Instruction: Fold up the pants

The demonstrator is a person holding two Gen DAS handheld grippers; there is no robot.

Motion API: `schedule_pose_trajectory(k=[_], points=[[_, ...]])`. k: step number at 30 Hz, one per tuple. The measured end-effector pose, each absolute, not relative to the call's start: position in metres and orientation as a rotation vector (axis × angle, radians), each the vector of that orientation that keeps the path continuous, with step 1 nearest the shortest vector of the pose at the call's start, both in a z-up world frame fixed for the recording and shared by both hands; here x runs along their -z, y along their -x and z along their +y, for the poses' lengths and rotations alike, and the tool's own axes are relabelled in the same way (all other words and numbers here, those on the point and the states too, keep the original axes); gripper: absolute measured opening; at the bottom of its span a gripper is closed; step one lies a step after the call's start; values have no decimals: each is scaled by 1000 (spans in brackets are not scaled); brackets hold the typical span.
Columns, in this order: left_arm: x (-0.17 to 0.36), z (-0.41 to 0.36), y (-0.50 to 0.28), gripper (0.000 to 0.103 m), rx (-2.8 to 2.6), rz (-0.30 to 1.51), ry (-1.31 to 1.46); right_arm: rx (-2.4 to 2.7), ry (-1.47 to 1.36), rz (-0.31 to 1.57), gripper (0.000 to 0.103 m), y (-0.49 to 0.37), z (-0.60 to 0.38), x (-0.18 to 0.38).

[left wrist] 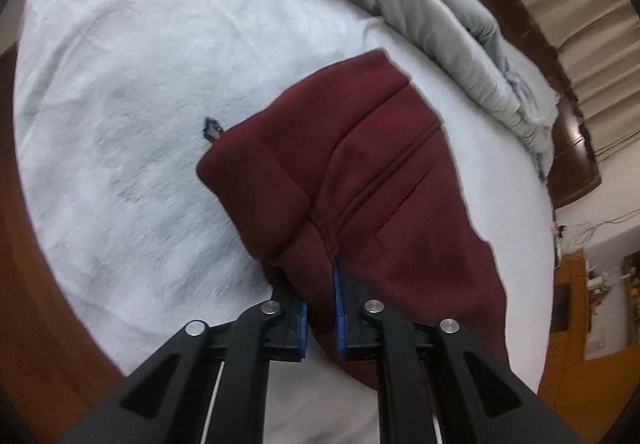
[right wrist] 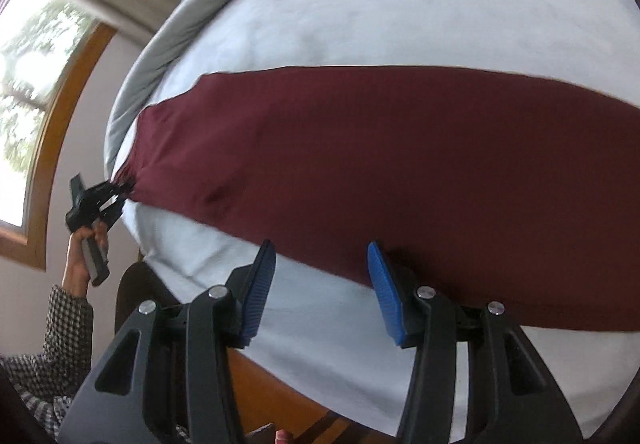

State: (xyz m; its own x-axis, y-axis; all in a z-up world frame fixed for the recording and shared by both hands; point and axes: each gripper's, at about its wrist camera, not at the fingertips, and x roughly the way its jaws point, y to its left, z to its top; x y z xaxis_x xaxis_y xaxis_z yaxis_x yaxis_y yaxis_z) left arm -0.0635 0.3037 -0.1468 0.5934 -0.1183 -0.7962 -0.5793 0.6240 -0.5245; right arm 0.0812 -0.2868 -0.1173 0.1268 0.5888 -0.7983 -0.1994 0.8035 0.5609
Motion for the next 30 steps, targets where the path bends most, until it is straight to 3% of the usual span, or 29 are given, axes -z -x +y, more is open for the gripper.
schedule_pose_trajectory(k=[3,4,6,10,12,22,30], points=[[126,292,56,25,-326,931,778,-552,-397,1314,53,-81,-301,115],[115,285,55,46,-329,930,751,-536,-418,1310,59,-80,-311,113],[99,269,59,63,-363,923,693,-502,-470,1303,59,-72,-329,113],[76,204,63,65,-251,926,651,-401,-622,1304,61,-55,-379,114],[75,161,52,72,-136,961,618,-369,-708,1307,62,-47,-398,120],[123,-40,-16,73,258,1163,421,-230,-821,1299,63,-33,-455,155],[145,-61,-34,80,204,1220,356,-177,-898,1137,61,-45,-469,174]])
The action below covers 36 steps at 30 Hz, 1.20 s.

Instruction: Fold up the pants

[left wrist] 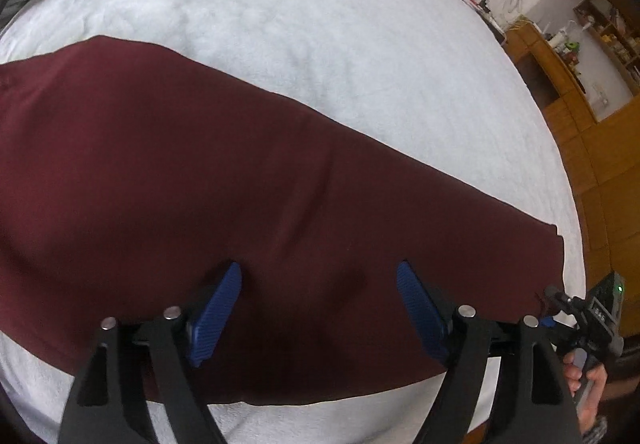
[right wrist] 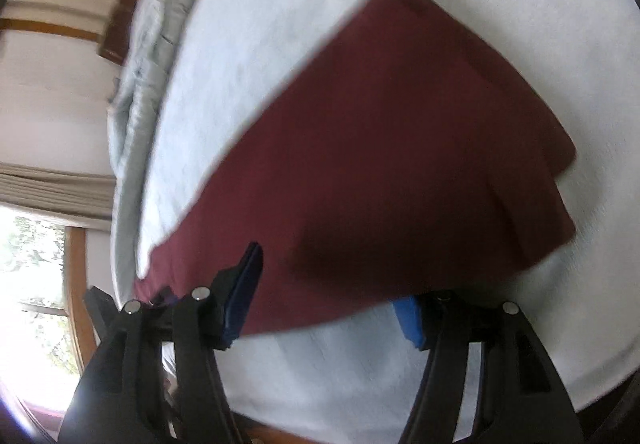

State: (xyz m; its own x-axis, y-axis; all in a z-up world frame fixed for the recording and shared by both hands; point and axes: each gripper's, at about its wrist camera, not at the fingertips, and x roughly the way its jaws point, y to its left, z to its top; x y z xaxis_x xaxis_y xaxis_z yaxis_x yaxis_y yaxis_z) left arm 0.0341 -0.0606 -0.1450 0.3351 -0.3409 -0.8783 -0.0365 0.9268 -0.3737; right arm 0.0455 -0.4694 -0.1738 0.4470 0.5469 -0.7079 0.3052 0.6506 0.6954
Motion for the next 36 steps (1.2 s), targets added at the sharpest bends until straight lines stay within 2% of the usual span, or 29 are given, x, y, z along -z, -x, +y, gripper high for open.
schedule_pose_trajectory(k=[3,5,6,15,18,19,25,30,33,36], points=[[139,-60,-31,80,187,1219,385,-212,-893,1046,58,-45,-471,172],[138,-62,-28,80,179,1215,366,-157,-896,1108,46,-49,-473,184],[137,-67,-27,80,172,1194,366,-151,-900,1100,44,-47,-476,187],[148,-110,-18,87,230,1195,184,-132,-1078,1015,46,-53,-497,199],[146,-113,-17,87,232,1191,179,-165,-1010,995,20,-54,-497,189],[146,-112,-16,87,233,1193,187,-184,-1004,977,17,-53,-496,181],[135,-110,-16,86,225,1188,208,-311,-898,850,13,-56,-498,119],[99,-126,-15,87,272,1062,226,-358,-823,721,13,-55,-523,60],[91,-140,-14,87,288,1035,194,-277,-853,667,13,-50,-564,53],[101,-150,-19,87,303,1061,160,-126,-859,744,13,-54,-597,73]])
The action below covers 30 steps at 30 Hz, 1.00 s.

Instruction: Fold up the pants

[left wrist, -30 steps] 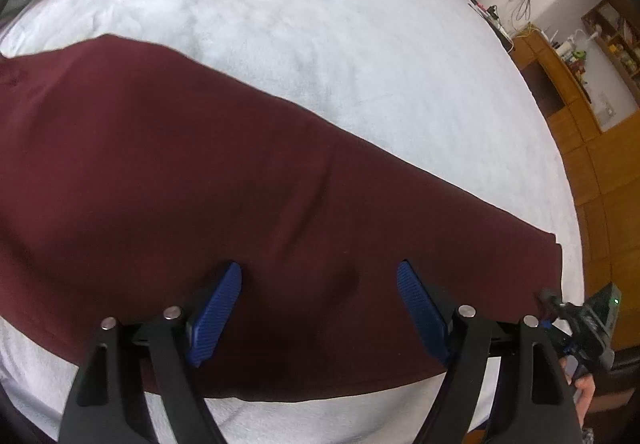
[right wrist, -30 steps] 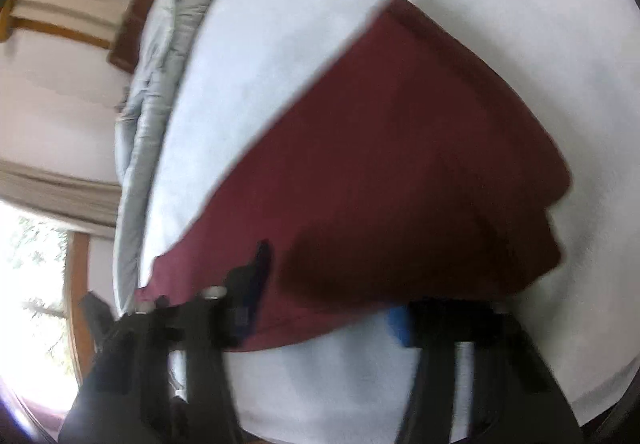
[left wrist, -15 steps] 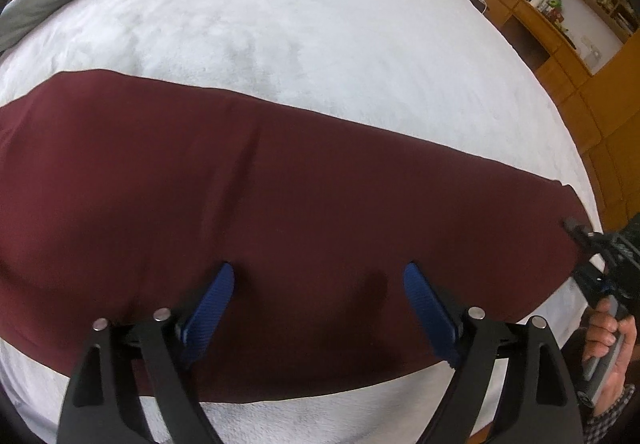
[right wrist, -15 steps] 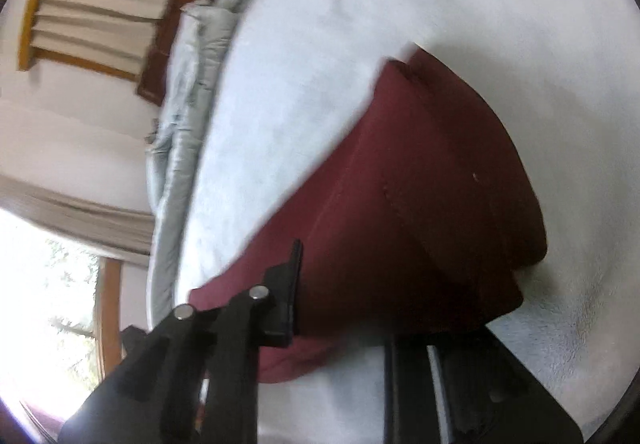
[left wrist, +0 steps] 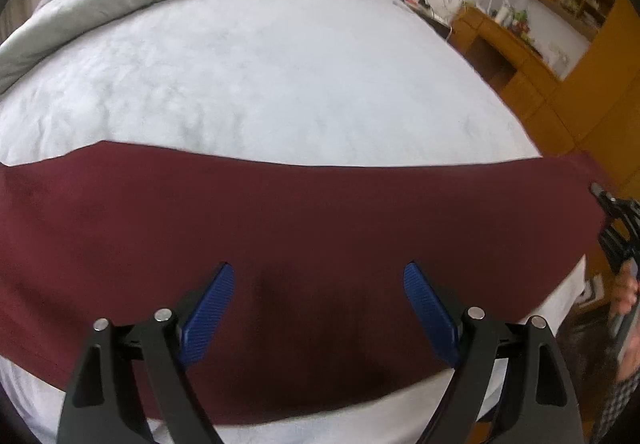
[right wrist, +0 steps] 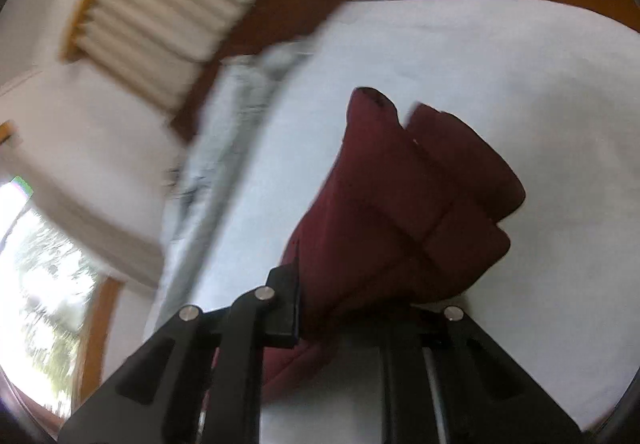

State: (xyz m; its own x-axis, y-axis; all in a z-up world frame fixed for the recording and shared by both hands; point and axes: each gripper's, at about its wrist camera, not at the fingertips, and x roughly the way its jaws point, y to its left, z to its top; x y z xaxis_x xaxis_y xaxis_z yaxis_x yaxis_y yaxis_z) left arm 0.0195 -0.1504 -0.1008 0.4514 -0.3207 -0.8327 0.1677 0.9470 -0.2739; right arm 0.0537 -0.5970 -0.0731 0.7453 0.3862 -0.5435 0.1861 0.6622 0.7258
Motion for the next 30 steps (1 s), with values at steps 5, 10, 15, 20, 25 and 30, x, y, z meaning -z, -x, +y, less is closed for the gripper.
schedule_pose_trajectory(k=[5,10,15,20,25,30], points=[[150,-153,-26,86,281,1177,184,71,-744,1084,14,-69,-607,149],[148,-148,-31,87,291,1178,200,43,-809,993,14,-59,-608,133],[133,-133,-28,87,288,1148,274,-19,-663,916,14,-62,-566,80],[118,-110,-19,87,280,1113,336,-143,-538,889,14,-71,-499,47],[110,-77,-11,87,230,1084,406,-258,-462,910,15,-88,-423,40],[112,-44,0,87,173,1073,474,-349,-383,964,15,-97,-346,52]])
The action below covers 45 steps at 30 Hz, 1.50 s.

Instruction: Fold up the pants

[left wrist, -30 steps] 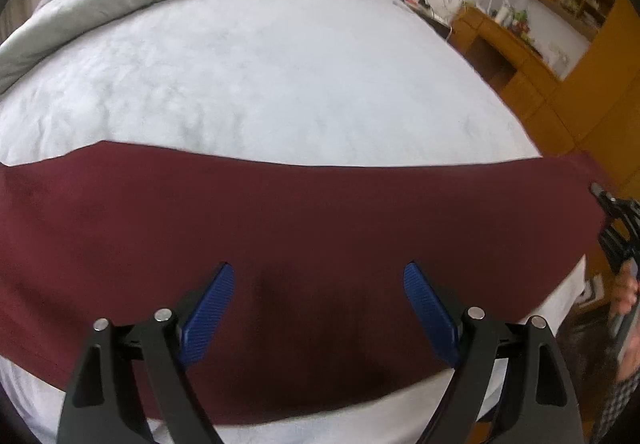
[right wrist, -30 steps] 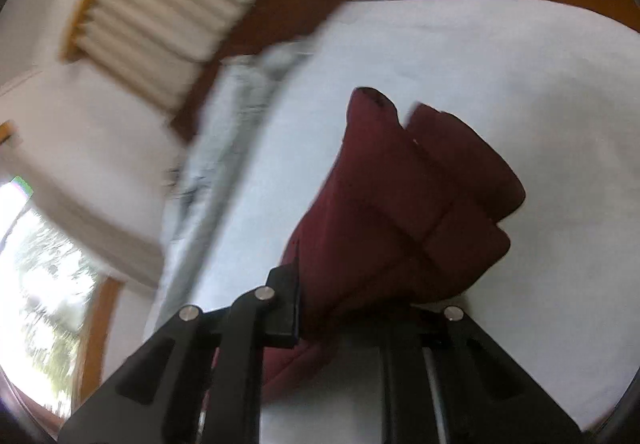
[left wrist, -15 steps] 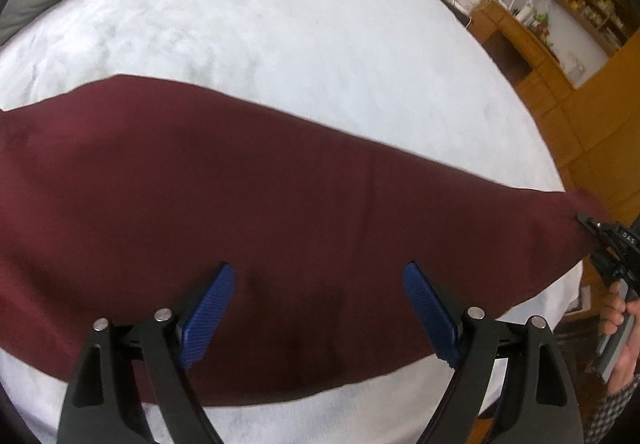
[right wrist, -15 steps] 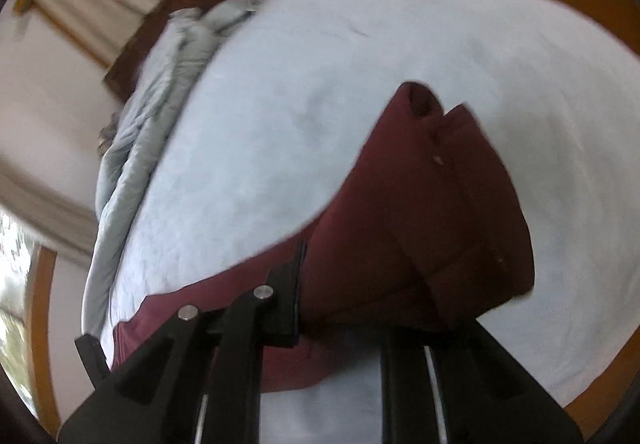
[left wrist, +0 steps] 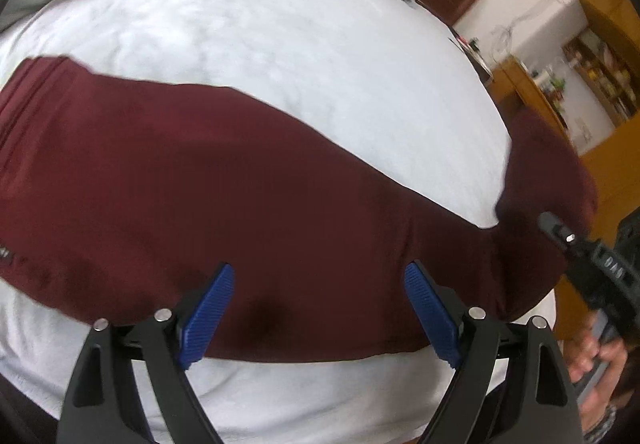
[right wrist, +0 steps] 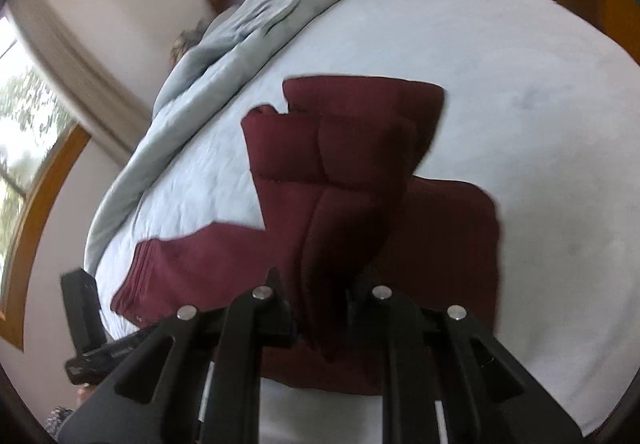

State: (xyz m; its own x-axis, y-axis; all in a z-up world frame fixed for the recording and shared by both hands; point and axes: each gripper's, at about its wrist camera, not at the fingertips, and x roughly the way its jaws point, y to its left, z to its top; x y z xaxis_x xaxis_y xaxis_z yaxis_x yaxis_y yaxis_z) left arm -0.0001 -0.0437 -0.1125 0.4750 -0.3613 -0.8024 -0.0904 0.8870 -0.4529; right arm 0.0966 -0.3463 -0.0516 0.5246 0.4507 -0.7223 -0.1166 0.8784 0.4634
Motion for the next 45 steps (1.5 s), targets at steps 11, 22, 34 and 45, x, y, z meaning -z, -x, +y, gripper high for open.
schedule_pose_trajectory(k=[11,22,34,45], points=[[132,-15,6,87,140,1108,585,-477,-198,1168,56,-84,-241,120],[152,-17,-11,88,244,1170,801,-761,-553,1170,87,-44,-313,95],[165,-69,-28,89,278,1327,842,-497,-623,1055,87,-20,-419,76],[167,-92,-31,66,356,1388,956,-450,-651,1043,87,-18,-433,89]])
